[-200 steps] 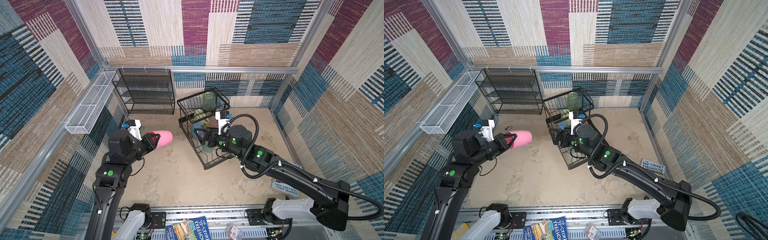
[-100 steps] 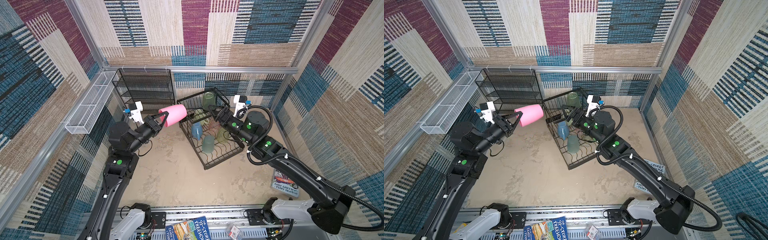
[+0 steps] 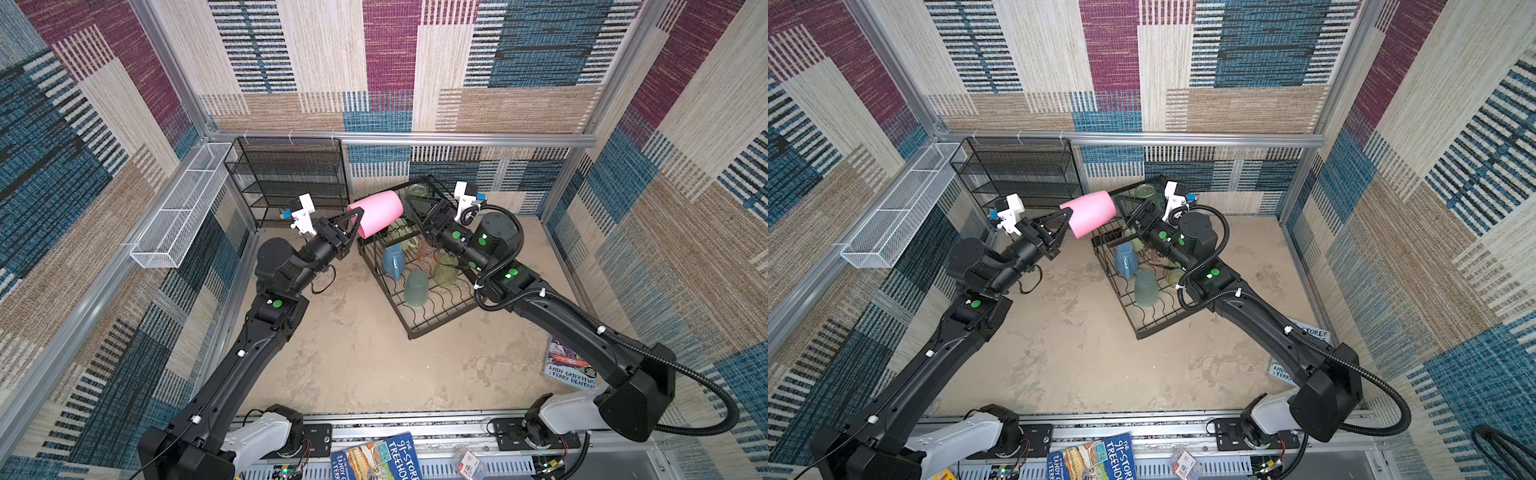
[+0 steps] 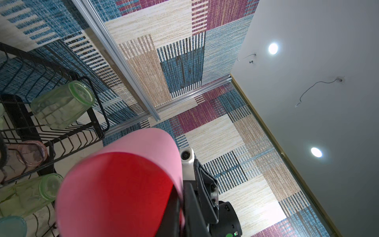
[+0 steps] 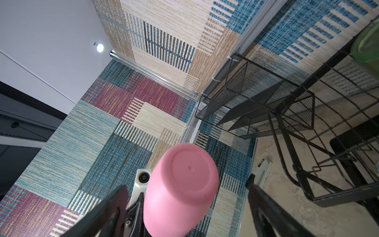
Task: Load cups into a dish rack
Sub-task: Pick up the cup from the bottom-left of the table.
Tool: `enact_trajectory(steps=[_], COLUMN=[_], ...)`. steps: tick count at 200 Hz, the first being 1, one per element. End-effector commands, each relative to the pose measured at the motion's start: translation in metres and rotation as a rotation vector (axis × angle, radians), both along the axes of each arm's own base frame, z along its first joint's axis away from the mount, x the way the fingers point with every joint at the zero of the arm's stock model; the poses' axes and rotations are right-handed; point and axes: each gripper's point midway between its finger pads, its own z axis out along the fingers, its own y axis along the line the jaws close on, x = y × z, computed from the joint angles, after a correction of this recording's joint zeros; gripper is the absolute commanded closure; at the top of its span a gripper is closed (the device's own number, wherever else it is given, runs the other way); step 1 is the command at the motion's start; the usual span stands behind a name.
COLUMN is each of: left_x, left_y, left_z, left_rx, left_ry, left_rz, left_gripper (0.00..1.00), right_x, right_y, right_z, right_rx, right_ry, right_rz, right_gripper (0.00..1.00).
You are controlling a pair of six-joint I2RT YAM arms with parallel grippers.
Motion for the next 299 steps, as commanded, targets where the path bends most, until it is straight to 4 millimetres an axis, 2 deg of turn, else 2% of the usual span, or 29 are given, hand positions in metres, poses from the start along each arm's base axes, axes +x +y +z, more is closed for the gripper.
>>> enact_trajectory(steps=[1,40,45,97,116,145,175,198,203,262,299], left_x=[-0.003,0.001,-0.001,0.003,0.007,0.01,0.014,0.013,0.015,0.019,0.024], left_y=[-0.004,-0.018,-0.018,-0.031,-0.033,-0.036,-0.042,-0.045,-0.046,-0.048,-0.039], left_z=[0.016,0.01,0.017,0.013,0.01,0.005,-0.002,-0.008,-0.017,-0.035,-0.048], left_rx=[-0.071,-0.085,-0.102,-0.105,-0.109,-0.097,-0.069,-0.023,0.004,0.122,0.238], left_ry=[-0.051,-0.046,-0.076,-0.075,-0.072,-0.067,-0.056,-0.05,-0.016,0.026,0.055], left_rz=[-0.008,-0.021,-0.026,-0.042,-0.037,-0.032,-0.043,-0.051,-0.049,-0.043,-0.013], left_gripper=[1.0,1.0,1.0,1.0,1.0,1.0,1.0,0.85,0.83,0.58,0.49], right_x=[0.0,0.009,0.011,0.017,0.018,0.018,0.021,0.027,0.028,0.045,0.056], right_y=[0.0,0.008,0.008,0.011,0.012,0.012,0.01,0.008,0.007,-0.001,-0.007], right_z=[0.02,0.011,0.01,0.006,0.005,0.003,0.001,-0.001,-0.001,-0.013,-0.004], right_rx=[0.056,0.066,0.067,0.074,0.075,0.077,0.055,0.005,-0.008,-0.158,-0.278], right_ry=[-0.069,-0.05,-0.048,-0.048,-0.047,-0.046,-0.055,-0.076,-0.082,-0.154,-0.24], right_rz=[0.006,0.014,0.012,0.002,0.005,0.004,-0.02,-0.061,-0.073,-0.192,-0.278], right_gripper=[0.05,0.05,0.05,0.07,0.13,0.31,0.37,0.38,0.39,0.41,0.42])
